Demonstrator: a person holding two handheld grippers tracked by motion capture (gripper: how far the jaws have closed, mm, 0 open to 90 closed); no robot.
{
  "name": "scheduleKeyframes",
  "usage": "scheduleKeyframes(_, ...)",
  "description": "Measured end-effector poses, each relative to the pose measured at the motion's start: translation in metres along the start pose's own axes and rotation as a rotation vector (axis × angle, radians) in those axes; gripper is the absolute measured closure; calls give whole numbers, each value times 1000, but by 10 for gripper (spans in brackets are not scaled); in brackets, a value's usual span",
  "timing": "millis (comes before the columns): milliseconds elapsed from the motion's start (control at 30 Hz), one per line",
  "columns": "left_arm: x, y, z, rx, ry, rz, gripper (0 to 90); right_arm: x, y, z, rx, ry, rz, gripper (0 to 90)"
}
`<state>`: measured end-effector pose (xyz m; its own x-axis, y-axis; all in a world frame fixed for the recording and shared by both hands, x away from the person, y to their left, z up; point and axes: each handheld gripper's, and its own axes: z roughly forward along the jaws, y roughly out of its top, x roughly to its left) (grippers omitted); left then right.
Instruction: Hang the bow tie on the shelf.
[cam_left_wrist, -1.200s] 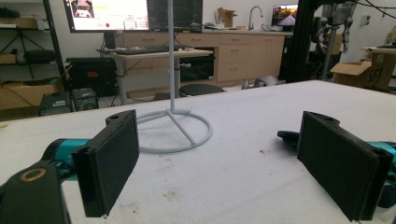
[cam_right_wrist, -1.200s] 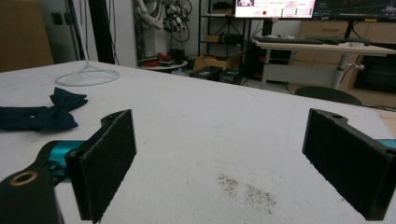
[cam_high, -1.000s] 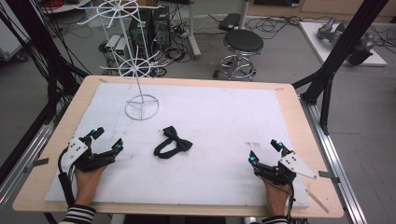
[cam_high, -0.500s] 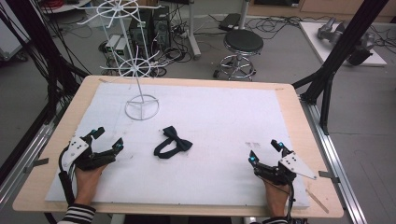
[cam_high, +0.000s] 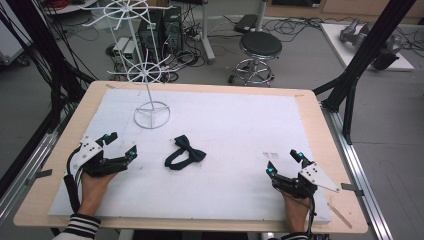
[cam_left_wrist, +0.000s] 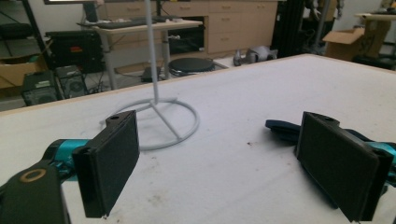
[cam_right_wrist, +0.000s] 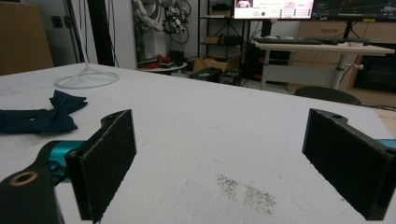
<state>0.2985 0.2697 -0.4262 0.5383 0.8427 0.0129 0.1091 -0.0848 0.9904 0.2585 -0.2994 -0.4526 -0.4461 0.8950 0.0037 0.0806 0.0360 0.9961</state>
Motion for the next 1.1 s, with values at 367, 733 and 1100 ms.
scheduleKeyframes(367, -13, 31, 9, 86, -56, 17, 136, -1, 0, 0, -3, -4, 2, 89)
scheduleKeyframes(733, -32, 50, 25, 175, -154, 52, 139, -1, 0, 0, 1, -3, 11, 88)
scheduleKeyframes(1100, -55, 60, 44, 278, -250, 94, 147, -1, 0, 0, 0, -3, 15, 89)
